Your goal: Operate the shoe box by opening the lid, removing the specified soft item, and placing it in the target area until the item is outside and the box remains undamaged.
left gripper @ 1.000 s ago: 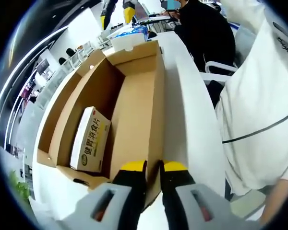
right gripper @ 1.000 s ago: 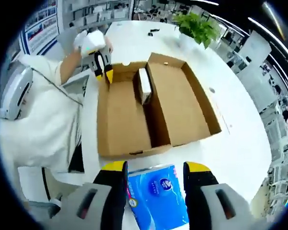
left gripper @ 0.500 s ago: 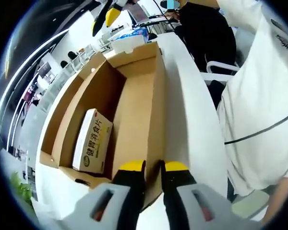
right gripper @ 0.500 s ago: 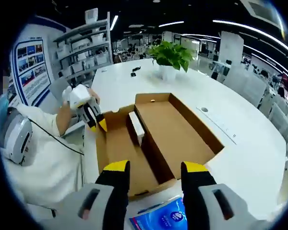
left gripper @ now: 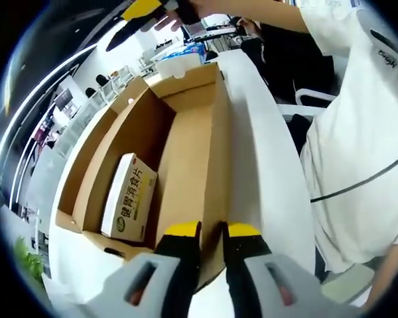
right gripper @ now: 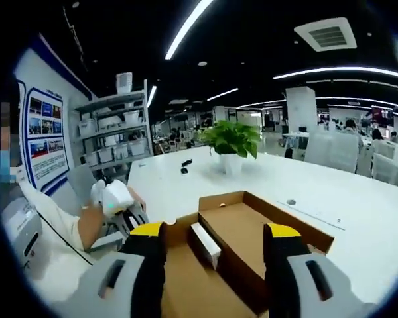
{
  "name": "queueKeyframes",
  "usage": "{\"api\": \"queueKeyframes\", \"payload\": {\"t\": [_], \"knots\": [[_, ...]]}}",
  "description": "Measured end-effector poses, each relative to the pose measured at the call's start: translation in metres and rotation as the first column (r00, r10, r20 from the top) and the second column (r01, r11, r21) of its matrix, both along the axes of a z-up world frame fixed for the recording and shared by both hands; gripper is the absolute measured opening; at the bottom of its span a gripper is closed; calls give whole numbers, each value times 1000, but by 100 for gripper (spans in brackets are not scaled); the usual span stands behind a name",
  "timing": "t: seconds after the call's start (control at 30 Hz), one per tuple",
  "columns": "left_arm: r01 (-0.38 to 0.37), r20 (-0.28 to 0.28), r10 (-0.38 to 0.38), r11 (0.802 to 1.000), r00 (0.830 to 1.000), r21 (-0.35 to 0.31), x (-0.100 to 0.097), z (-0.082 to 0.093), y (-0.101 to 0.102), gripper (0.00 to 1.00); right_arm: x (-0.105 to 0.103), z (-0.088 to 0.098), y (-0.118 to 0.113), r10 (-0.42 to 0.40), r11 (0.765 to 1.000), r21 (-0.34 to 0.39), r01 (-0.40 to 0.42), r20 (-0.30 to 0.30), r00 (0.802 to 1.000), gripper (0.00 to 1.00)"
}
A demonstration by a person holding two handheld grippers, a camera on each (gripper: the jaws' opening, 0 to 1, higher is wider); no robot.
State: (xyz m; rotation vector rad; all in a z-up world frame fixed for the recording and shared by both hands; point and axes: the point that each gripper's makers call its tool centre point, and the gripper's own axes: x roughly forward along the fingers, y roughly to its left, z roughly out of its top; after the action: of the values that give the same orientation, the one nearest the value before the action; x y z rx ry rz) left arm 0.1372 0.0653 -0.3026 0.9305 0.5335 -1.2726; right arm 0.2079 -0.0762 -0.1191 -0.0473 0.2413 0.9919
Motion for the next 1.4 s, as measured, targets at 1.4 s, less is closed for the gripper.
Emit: {"api": "queueKeyframes", "payload": {"t": [1.4], "knots": [[-20,-26,20,1000,999,-19,-1,0,-1,12,-4,6,48,-204,956,-121,267,378,903,43]]}}
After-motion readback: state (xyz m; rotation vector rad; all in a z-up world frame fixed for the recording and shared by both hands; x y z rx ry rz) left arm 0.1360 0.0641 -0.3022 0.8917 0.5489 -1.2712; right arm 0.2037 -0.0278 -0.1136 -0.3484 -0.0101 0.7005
